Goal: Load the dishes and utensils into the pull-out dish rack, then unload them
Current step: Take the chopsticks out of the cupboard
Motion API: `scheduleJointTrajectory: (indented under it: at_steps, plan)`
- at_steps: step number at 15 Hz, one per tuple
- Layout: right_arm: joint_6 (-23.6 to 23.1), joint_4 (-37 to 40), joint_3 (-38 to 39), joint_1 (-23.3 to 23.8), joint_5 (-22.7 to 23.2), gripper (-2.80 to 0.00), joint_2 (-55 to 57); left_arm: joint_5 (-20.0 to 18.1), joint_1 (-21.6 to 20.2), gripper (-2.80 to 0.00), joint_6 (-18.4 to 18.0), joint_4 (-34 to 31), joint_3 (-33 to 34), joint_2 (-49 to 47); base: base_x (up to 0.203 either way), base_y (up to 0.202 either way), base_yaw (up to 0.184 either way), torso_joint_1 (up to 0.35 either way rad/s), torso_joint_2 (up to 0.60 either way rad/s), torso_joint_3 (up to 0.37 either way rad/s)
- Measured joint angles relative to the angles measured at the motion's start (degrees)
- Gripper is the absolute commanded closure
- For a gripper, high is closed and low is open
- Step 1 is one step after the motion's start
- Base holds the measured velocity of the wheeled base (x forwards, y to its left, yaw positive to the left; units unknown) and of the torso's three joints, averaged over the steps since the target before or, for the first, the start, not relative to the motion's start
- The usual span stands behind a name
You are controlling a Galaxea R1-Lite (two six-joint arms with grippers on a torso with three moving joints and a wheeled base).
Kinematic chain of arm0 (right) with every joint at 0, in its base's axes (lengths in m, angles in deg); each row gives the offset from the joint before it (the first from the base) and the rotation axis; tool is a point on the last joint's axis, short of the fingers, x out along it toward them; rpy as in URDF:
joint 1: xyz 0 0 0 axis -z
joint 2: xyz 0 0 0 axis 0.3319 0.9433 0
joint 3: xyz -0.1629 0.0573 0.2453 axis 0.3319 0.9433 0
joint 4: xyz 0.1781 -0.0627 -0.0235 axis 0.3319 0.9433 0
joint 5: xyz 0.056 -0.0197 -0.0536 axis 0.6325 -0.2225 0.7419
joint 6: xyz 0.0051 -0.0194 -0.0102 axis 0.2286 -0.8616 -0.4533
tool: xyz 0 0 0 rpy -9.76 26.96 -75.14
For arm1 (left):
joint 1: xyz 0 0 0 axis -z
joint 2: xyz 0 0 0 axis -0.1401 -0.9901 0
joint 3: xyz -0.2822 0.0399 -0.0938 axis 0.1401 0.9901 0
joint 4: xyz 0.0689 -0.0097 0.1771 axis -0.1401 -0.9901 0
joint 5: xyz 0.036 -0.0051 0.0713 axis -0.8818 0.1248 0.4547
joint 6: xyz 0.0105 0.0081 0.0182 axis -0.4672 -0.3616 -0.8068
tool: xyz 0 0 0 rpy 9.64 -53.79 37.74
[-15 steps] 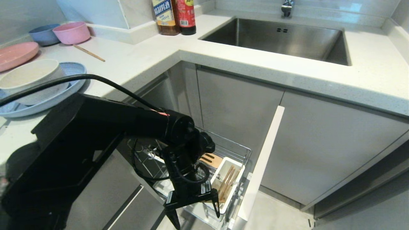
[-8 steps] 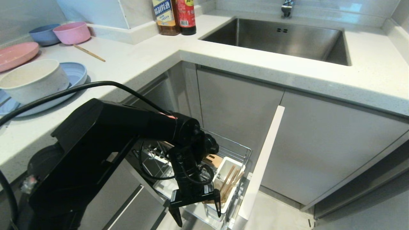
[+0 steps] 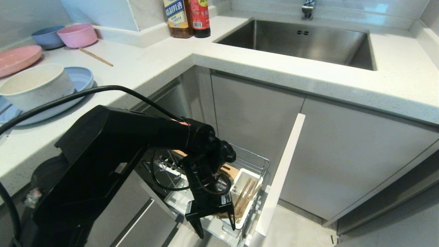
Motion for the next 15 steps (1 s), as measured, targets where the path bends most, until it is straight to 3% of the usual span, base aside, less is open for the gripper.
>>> scheduleJointTrajectory:
  at_steps: [7, 12, 15]
  plan:
    - [0.0, 0.0, 0.0, 0.0, 0.0, 0.00, 0.0, -0.6, -0.2, 0.00, 0.1, 0.1, -0.2, 0.3, 0.000, 0.000, 0.000, 0.000, 0.00, 0.000]
    - [0.0, 0.0, 0.0, 0.0, 0.0, 0.00, 0.0, -6.3, 0.2, 0.00, 1.5, -0.3, -0.4, 2.1, 0.000, 0.000, 0.000, 0.000, 0.00, 0.000]
    - [0.0, 0.0, 0.0, 0.0, 0.0, 0.00, 0.0, -7.4, 0.3, 0.00, 3.1, -1.2, -0.4, 5.0, 0.000, 0.000, 0.000, 0.000, 0.00, 0.000]
